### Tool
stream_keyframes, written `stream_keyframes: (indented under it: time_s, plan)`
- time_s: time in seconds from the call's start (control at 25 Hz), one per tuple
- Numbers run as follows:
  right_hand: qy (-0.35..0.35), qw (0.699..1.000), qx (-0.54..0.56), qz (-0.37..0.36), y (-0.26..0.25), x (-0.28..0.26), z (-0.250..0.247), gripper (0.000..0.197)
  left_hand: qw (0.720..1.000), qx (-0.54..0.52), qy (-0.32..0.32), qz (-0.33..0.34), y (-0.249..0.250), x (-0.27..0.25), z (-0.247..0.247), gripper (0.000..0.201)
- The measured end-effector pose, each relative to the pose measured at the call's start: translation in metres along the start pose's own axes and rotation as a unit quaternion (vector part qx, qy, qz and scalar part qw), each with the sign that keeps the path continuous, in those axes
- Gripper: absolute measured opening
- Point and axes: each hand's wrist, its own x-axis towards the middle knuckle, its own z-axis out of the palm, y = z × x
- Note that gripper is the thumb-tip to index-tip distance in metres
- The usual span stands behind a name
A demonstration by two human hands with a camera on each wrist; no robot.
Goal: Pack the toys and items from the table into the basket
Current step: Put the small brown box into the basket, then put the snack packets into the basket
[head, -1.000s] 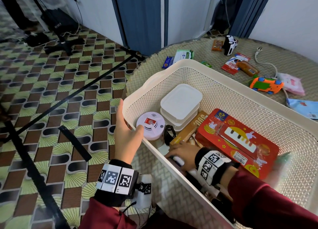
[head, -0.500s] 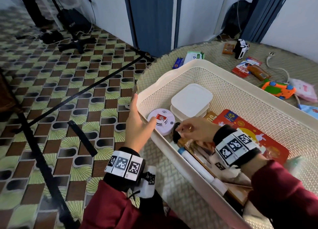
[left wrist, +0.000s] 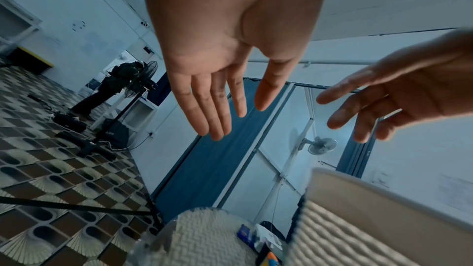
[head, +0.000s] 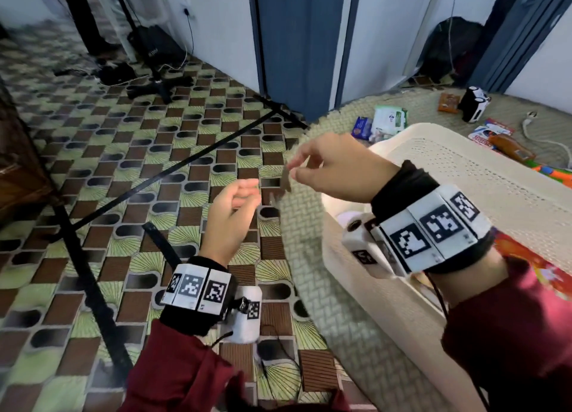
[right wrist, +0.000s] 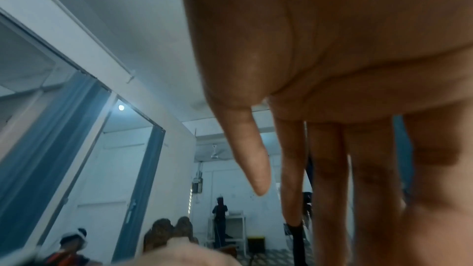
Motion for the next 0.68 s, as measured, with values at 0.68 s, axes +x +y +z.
stream_keyframes:
  time_s: [0.68]
  plan:
    - [-0.092,0.945,0.200,0.240,-0.024,0.077,0.263,0.013,0.975,0.121,-0.122,-0.138,-0.182,0.029,-0.227,0.022]
